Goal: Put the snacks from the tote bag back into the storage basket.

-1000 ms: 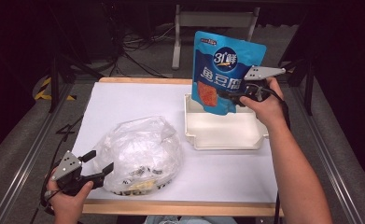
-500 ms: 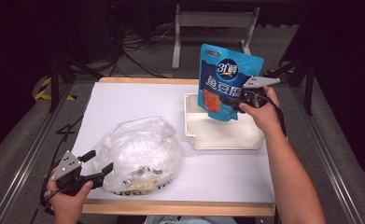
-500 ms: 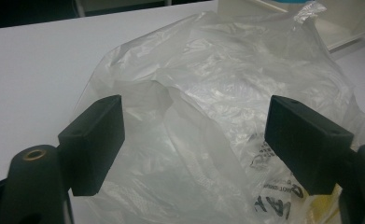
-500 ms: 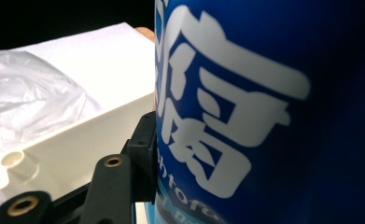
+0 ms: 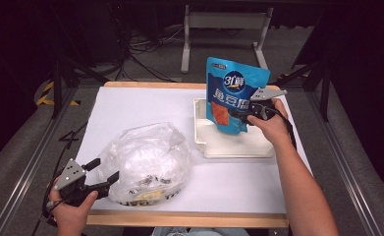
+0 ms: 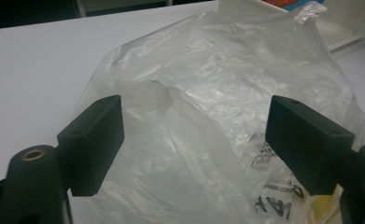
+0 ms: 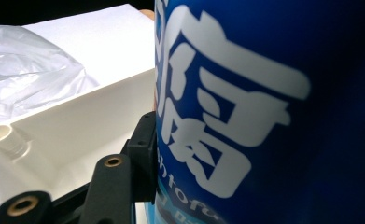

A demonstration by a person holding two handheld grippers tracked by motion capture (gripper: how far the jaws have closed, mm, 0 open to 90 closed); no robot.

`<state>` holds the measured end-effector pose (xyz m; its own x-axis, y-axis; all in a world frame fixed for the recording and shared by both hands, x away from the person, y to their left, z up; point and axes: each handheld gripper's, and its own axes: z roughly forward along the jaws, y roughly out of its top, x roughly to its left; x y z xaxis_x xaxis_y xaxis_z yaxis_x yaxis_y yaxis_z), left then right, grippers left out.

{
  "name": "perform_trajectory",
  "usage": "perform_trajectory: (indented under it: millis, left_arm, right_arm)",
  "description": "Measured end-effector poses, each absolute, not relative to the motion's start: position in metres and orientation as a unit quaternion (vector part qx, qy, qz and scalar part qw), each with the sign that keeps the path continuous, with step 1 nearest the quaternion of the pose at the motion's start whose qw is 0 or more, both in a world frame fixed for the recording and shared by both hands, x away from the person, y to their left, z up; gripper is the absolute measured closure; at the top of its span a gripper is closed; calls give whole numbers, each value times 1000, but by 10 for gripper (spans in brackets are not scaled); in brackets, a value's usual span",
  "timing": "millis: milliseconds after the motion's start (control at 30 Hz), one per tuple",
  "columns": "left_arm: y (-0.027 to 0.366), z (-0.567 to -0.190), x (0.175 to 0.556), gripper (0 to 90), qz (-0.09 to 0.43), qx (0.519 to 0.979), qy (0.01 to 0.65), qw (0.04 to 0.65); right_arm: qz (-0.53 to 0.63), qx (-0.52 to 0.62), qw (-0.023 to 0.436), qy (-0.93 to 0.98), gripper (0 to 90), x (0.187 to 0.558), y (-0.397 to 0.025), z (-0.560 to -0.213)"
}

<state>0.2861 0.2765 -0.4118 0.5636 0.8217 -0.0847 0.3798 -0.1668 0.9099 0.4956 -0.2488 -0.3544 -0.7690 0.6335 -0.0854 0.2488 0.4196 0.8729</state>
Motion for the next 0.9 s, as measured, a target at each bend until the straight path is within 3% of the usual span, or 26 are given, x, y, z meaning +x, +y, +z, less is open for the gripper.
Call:
perform_trajectory:
  millis: [900]
  left_arm:
    - [277,-413,287,204,222,731,415,495]
  right_arm:
    - [461,243,185,833,503,498,-245,-371]
